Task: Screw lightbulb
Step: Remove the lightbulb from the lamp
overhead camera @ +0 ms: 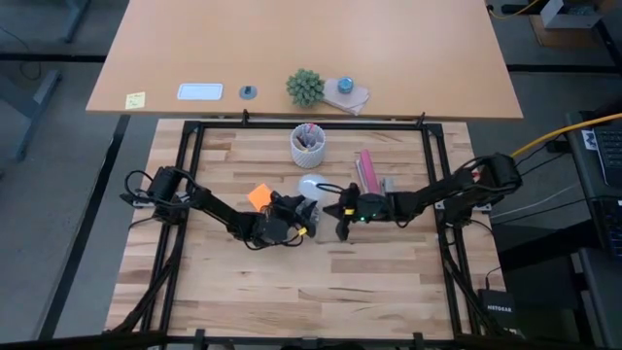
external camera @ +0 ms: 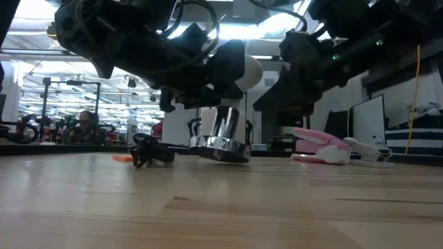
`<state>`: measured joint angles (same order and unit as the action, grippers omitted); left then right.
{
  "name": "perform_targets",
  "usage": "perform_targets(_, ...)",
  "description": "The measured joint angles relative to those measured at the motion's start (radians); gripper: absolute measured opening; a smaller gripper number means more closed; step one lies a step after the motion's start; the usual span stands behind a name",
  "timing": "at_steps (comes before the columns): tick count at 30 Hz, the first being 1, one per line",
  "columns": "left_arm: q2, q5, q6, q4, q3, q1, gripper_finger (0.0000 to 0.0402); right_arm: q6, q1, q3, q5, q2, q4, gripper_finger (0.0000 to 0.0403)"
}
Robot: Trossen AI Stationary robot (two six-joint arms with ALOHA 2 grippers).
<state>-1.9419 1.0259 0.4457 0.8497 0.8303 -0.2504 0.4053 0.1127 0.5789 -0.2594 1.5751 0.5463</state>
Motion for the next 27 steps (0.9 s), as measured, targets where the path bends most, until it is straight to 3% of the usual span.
perform_targets(5, 0.002, -0.112, -0.043, 0.004, 0.0, -0.003, 0.0152, -0.048, -0.001, 0.0, -0.06, -0.002, -0.015, 0.0003)
perform_targets(9, 0.002, -0.116, -0.078, 0.002, 0.0, -0.011, 0.0152, -0.091, -0.001, 0.0, -0.05, -0.002, -0.038, 0.0003)
perform_targets(13, 0.003, -0.118, -0.109, -0.013, 0.0, -0.008, 0.0152, -0.128, -0.001, 0.0, 0.028, -0.002, -0.048, 0.0003)
perform_targets(27, 0.006, -0.113, -0.091, -0.101, 0.002, -0.009, 0.0152, -0.176, -0.001, 0.0, 0.035, -0.002, -0.079, 0.0003)
